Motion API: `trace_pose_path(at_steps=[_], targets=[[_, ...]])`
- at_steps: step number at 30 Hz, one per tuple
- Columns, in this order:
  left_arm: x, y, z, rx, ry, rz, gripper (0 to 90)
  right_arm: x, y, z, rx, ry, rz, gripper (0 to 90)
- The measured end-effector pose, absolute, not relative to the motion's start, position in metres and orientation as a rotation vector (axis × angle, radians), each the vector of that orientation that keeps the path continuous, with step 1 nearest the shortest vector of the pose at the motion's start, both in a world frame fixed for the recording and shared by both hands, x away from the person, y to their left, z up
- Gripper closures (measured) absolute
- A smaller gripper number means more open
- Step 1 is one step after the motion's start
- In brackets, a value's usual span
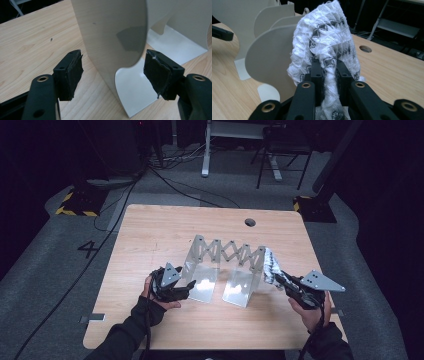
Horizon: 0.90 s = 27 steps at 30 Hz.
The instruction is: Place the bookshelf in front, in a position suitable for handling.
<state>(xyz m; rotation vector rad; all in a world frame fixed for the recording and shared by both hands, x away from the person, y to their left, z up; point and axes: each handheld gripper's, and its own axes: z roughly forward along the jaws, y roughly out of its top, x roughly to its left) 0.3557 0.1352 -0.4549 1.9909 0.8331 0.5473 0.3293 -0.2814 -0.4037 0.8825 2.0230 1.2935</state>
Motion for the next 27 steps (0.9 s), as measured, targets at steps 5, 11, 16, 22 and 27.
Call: trace_pose_path(at_steps=[5, 11, 16, 22, 27], targets=[[0.363, 0.129, -0.453, 1.953, 0.851, 0.554, 33.9, 0.323, -0.275, -0.391, 0.842, 1.996, 1.334, 80.4], [0.369, 0.121, -0.444, 1.903, 0.870, 0.557, 39.9, 0.303, -0.254, -0.369, 0.729, 2.001, 1.359, 80.4], [0.372, 0.121, -0.439, 1.895, 0.887, 0.560, 56.4, 0.291, -0.229, -0.362, 0.669, 2.037, 1.318, 80.4], [0.370, 0.122, -0.438, 1.927, 0.917, 0.615, 68.0, 0.290, -0.209, -0.363, 0.669, 2.087, 1.259, 80.4], [0.367, 0.128, -0.436, 1.931, 0.945, 0.619, 77.5, 0.298, -0.196, -0.377, 0.730, 2.173, 1.156, 80.5]])
